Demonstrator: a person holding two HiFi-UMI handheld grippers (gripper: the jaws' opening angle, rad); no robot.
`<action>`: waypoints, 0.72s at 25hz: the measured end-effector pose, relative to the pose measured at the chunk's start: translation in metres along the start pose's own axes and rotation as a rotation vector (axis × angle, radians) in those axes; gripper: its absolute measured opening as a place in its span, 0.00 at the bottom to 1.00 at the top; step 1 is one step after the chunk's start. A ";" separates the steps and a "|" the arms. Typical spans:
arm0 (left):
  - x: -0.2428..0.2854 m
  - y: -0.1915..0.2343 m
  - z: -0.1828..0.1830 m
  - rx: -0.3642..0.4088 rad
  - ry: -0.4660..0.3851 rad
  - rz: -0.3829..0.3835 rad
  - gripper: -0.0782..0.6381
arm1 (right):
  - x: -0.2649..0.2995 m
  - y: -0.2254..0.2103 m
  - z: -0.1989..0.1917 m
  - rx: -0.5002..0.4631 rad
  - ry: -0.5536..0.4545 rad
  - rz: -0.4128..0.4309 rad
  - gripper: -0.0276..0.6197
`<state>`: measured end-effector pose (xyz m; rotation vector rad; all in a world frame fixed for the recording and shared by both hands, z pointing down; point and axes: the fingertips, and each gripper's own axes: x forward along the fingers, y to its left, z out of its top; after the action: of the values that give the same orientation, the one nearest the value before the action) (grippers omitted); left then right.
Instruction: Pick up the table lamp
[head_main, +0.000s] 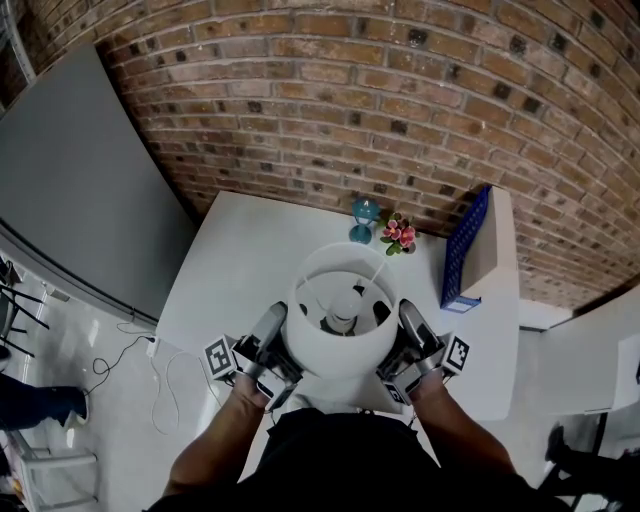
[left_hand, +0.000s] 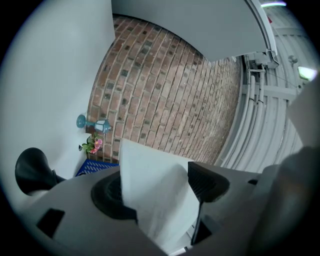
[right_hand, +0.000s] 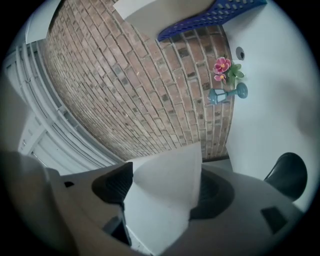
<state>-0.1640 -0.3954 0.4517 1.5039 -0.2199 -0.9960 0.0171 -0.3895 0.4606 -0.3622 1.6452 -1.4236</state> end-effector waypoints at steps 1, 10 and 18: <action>0.000 -0.001 0.000 0.002 0.000 -0.001 0.56 | 0.000 0.000 0.000 0.000 0.002 0.002 0.58; -0.002 -0.003 0.000 0.021 -0.001 -0.004 0.56 | 0.002 -0.001 -0.002 0.004 0.019 0.014 0.58; -0.006 -0.005 0.001 0.021 -0.004 -0.005 0.56 | 0.004 0.000 -0.007 0.009 0.029 0.022 0.57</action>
<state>-0.1707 -0.3914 0.4501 1.5223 -0.2302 -1.0037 0.0096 -0.3880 0.4585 -0.3183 1.6608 -1.4253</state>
